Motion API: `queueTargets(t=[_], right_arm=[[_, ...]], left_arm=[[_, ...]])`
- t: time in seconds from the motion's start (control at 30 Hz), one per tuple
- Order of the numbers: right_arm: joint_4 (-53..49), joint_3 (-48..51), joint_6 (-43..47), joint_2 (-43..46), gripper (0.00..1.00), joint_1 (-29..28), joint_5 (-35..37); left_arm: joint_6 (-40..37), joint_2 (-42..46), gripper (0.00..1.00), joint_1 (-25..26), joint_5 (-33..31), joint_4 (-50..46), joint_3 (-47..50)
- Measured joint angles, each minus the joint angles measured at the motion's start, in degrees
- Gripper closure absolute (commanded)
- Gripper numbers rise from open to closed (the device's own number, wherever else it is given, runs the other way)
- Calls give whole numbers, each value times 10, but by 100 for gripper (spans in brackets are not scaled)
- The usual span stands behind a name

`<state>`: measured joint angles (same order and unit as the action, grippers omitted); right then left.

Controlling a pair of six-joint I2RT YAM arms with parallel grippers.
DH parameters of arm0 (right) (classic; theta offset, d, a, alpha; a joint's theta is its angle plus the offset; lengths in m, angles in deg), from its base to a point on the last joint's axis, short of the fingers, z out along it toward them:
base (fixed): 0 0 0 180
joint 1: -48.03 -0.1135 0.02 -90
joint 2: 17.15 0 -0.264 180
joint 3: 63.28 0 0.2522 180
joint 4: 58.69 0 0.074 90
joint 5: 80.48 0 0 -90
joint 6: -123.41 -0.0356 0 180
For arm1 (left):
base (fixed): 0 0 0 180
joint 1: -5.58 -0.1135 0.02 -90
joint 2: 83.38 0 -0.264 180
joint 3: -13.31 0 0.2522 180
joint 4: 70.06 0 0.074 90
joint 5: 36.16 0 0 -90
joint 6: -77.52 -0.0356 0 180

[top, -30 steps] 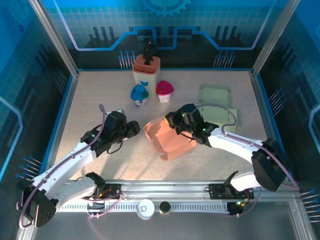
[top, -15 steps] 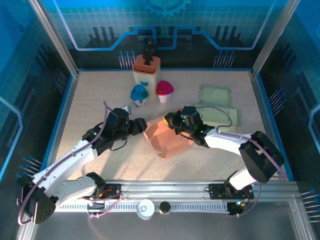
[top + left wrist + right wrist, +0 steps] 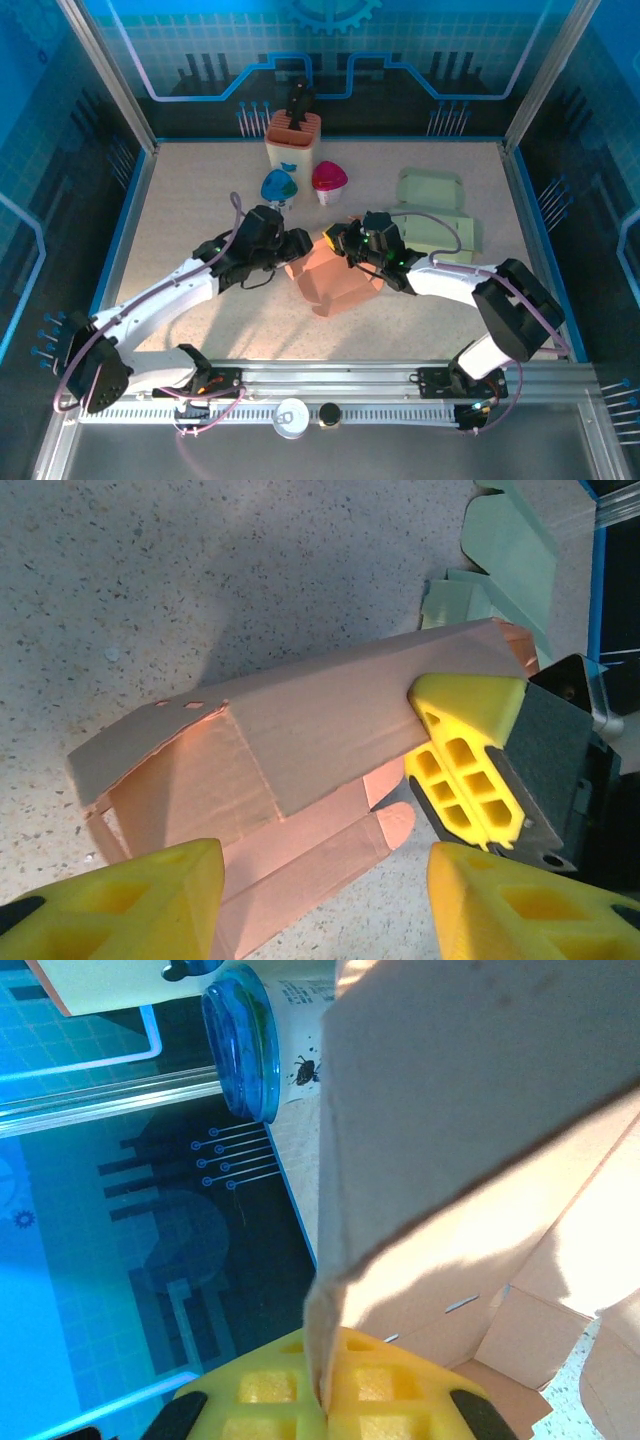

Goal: Fold the paper box

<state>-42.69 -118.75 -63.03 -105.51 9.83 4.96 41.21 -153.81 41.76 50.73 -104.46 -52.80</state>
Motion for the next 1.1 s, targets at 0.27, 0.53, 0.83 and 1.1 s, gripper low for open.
queueTargets(t=[0.27, 0.53, 0.83, 1.1], right_arm=[[19, 1, -9, -2, 100, 0, -2], [73, 21, -12, -29, 100, 0, -2], [133, 35, 3, -65, 100, 0, -1], [188, 35, 5, -110, 100, 0, -7]], left_arm=[[6, -35, 51, 0, 7, 35, 0], [1, -27, 34, 0, 1, 30, 1], [-37, 110, 47, -76, -26, 5, 87], [-103, 110, 66, -139, -26, 26, 183]])
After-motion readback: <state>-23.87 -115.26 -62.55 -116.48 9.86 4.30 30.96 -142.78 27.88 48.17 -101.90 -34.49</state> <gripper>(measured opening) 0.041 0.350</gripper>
